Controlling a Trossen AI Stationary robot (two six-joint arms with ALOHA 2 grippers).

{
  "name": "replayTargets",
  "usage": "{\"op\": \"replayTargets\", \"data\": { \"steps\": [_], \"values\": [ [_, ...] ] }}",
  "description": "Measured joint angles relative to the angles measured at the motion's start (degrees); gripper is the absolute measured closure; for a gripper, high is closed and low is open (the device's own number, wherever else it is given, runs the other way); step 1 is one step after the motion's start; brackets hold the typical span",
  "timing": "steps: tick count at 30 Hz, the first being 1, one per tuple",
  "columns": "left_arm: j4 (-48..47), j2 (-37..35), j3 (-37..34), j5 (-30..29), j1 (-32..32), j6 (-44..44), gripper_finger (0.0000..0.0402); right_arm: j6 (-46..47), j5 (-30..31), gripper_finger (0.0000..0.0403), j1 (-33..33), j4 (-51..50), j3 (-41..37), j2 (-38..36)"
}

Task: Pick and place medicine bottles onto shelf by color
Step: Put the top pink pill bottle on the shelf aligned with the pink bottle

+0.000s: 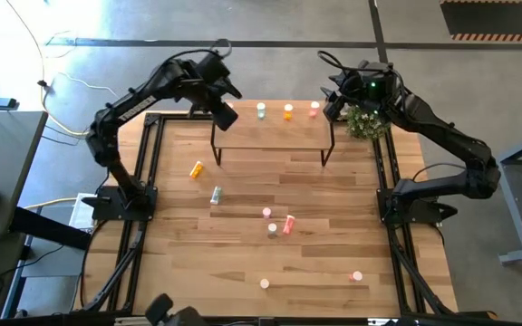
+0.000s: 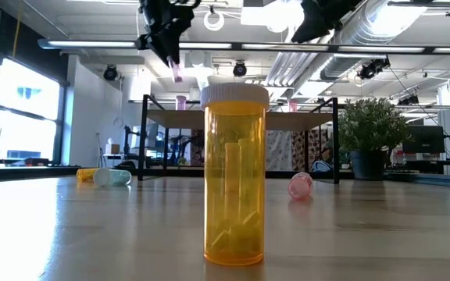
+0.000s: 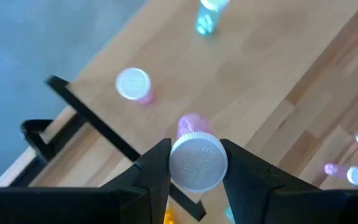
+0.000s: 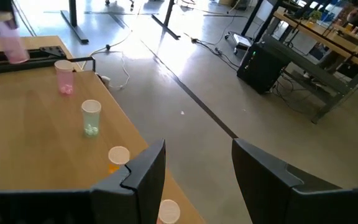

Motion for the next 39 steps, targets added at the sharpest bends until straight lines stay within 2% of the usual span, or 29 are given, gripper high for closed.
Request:
{"op": "replayTargets", "data": {
  "steps": [10, 15, 24, 32, 39],
  "values": [
    [-1.2, 5.1, 0.0, -0.8, -2.8, -0.1, 0.0281, 0.0, 0.0, 0.0226, -1.3, -1.0, 0.0, 0.0],
    [-3.8, 5.8, 0.0, -5.3, -3.7, -1.3, 0.0281, -0.1, 0.0, 0.0226, -1.3, -1.0, 0.0, 0.0],
    [-3.8, 6.8, 0.0, -5.7, -5.7, -3.5, 0.0281, -0.1, 0.0, 0.0226, -1.3, -1.0, 0.0, 0.0],
    [-4.6, 8.9, -0.1, -8.1, -5.5, -3.3, 0.0281, 0.2, 0.0, 0.0226, -1.3, -1.5, 0.0, 0.0],
    [-4.9, 9.4, 0.0, -7.7, -4.7, -2.6, 0.0281, 1.2, 0.0, 0.0226, -1.3, -1.9, 0.0, 0.0]
  ]
}}
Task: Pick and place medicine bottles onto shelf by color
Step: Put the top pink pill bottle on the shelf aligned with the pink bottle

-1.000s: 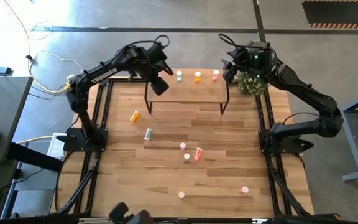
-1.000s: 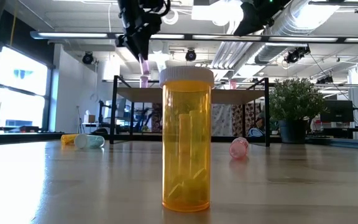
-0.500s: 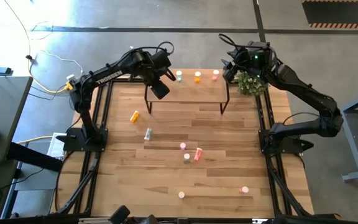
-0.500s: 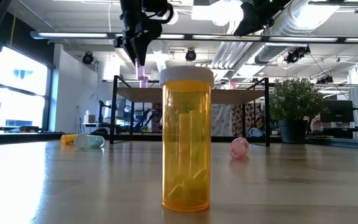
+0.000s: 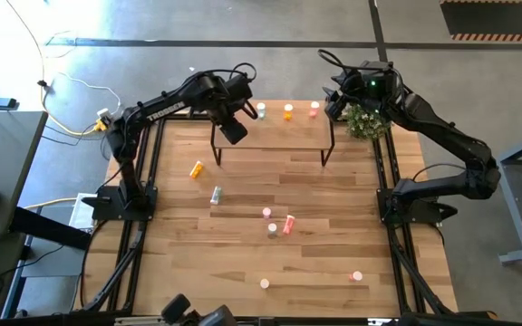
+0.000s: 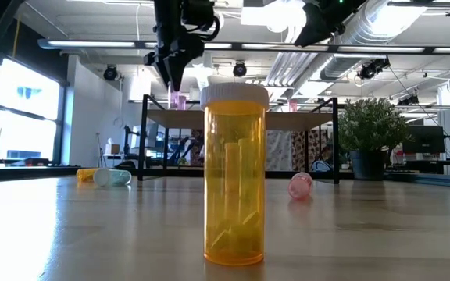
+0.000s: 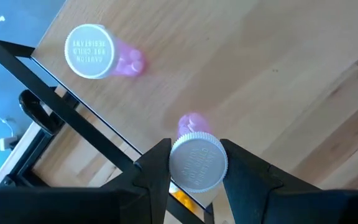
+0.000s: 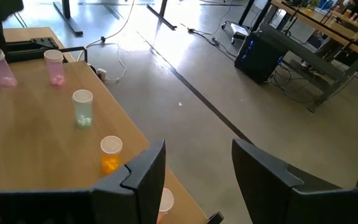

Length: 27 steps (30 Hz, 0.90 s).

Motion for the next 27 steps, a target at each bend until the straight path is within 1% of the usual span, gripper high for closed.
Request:
{"op": "replayTargets", "data": {
  "steps": [8, 27],
  "values": [
    [0.0, 0.0, 0.0, 1.7, 0.8, 0.0, 0.0281, 0.4, 0.0, 0.0226, 0.0, -0.1, 0.0, 0.0],
    [1.1, 0.7, 0.0, 2.1, 1.6, -0.9, 0.0281, 0.4, 0.0, 0.0226, 0.0, -0.1, 0.0, 0.0]
  ]
}}
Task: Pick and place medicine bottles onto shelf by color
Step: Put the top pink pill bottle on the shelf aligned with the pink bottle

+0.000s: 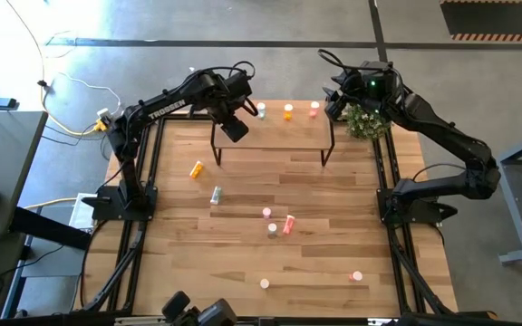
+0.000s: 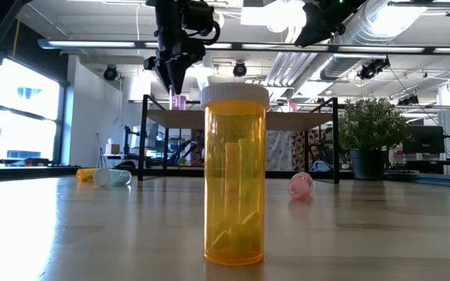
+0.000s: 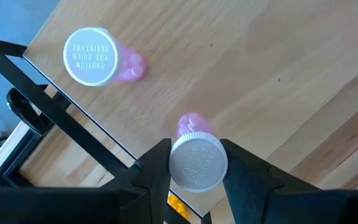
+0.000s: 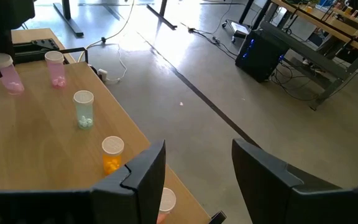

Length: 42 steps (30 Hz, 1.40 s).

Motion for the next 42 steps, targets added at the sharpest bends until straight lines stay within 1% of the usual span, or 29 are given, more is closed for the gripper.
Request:
{"op": "replayTargets", "data": {
  "steps": [15, 26, 35, 42],
  "values": [
    [0.0, 0.0, 0.0, 1.9, 0.4, -1.5, 0.0281, 0.0, 0.0, 0.0226, 0.0, 0.0, 0.0, 0.0],
    [0.9, 0.0, 0.0, 1.9, 0.4, -1.5, 0.0281, -0.2, 0.0, 0.0226, 0.0, 0.0, 0.0, 0.0],
    [0.7, 1.6, 0.0, 1.7, 0.4, -1.5, 0.0247, -0.2, 0.0, 0.0226, 0.0, 0.0, 0.0, 0.0],
    [0.7, 2.4, 0.0, 1.6, 0.4, -1.5, 0.0242, -0.4, 0.0, 0.0226, 0.0, 0.0, 0.0, 0.0]
  ]
}}
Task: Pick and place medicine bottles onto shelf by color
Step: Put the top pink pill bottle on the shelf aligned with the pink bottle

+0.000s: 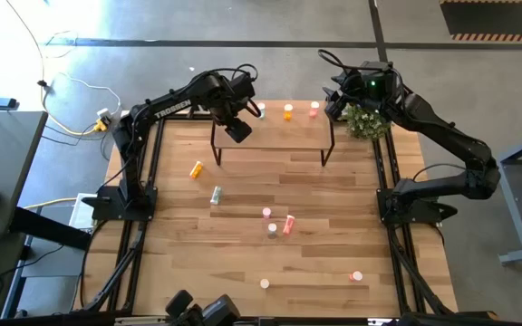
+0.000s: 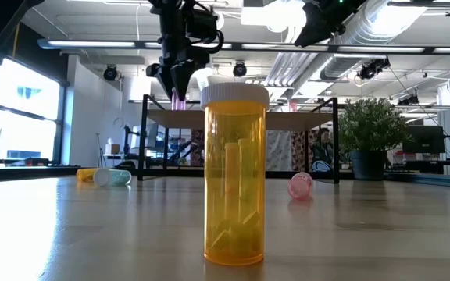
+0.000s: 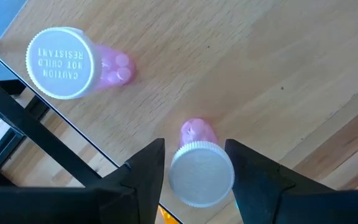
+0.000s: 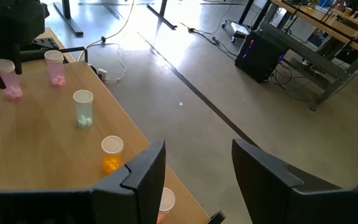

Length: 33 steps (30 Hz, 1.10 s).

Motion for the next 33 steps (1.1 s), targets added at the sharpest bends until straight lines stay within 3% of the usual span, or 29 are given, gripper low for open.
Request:
{"op": "replayTargets", "data": {
  "steps": [33],
  "values": [
    [0.2, -2.2, 0.1, 0.1, 0.7, 1.5, 0.0241, -1.1, 0.0, 0.0226, 0.0, 0.0, 0.0, 0.0]
  ]
}}
